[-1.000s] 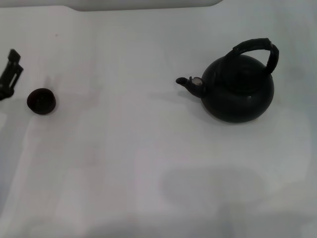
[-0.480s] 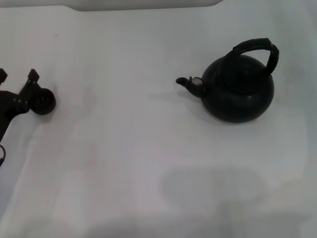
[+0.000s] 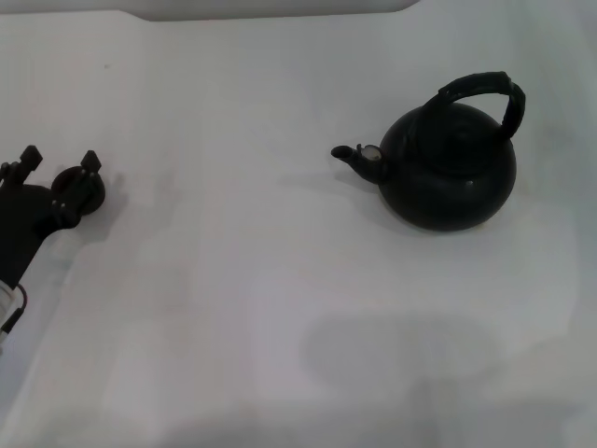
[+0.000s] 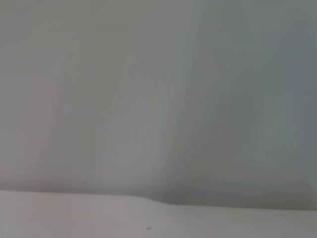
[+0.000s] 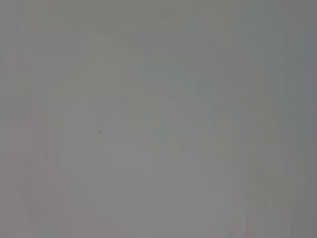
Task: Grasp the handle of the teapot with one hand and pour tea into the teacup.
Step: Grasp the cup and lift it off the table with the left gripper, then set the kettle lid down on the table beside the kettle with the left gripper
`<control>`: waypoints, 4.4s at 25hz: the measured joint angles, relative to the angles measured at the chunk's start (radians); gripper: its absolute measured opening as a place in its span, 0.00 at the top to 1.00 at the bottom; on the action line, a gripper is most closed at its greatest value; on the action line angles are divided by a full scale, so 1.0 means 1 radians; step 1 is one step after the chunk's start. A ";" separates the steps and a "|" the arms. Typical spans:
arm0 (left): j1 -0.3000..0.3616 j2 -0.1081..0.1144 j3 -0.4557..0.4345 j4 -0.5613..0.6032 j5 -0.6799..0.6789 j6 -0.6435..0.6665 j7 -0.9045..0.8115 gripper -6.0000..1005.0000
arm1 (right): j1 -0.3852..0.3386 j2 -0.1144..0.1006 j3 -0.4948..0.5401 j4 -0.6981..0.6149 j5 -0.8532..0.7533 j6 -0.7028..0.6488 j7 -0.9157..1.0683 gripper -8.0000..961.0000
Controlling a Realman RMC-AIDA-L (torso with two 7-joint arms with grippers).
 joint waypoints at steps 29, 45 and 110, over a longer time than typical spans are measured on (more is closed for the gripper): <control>-0.008 -0.002 0.015 -0.001 0.003 0.092 0.000 0.17 | 0.003 -0.002 0.000 0.000 0.000 0.000 0.000 0.10; -0.010 -0.002 0.015 -0.006 0.003 0.138 0.000 0.17 | 0.001 -0.005 0.000 -0.002 0.000 -0.006 0.000 0.10; -0.140 -0.001 0.405 -0.083 0.005 0.188 -0.016 0.30 | 0.005 0.002 -0.009 -0.014 -0.009 -0.009 0.008 0.10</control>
